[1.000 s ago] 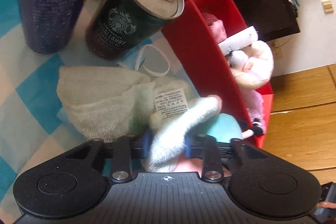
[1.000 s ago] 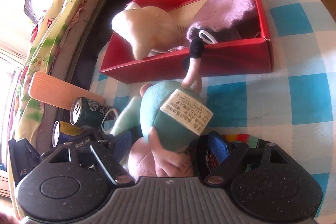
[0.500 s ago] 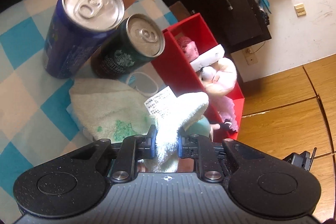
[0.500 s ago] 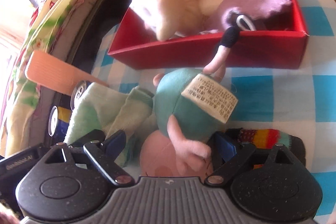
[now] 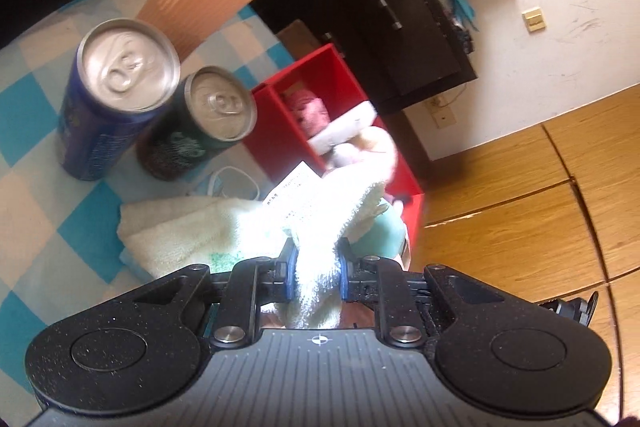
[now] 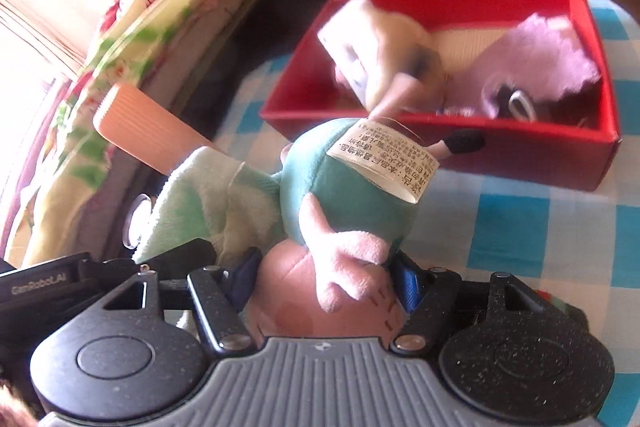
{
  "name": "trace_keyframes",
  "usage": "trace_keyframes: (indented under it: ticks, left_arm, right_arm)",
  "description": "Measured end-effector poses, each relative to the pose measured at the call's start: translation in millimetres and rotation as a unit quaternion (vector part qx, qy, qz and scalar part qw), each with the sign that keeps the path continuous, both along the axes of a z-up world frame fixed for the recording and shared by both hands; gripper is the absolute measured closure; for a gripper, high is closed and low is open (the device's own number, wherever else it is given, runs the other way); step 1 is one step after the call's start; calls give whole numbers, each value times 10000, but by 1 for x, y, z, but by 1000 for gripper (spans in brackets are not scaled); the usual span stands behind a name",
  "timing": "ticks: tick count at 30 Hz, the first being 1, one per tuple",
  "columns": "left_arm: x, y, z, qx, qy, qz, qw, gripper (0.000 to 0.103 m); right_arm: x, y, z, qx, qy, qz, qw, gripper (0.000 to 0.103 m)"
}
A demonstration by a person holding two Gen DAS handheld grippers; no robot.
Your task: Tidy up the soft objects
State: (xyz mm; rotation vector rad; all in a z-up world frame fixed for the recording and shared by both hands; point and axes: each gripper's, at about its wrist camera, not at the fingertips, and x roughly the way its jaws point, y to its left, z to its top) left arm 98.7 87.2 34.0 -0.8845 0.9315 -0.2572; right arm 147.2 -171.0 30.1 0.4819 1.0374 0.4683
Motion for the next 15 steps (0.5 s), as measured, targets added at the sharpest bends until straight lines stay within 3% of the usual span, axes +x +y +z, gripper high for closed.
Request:
trace_keyframes:
  ticks: [11,15]
  left_arm:
    - [-4,-7,34,-669,-509,-132,9964,86]
    - [-13,-2,58,-954,-954,-90,9908,86]
  right_arm:
    - [-16,-39,33,405,-350,-164,9984,57]
    - [-24,-52,47,585,-524,-197,9967,57]
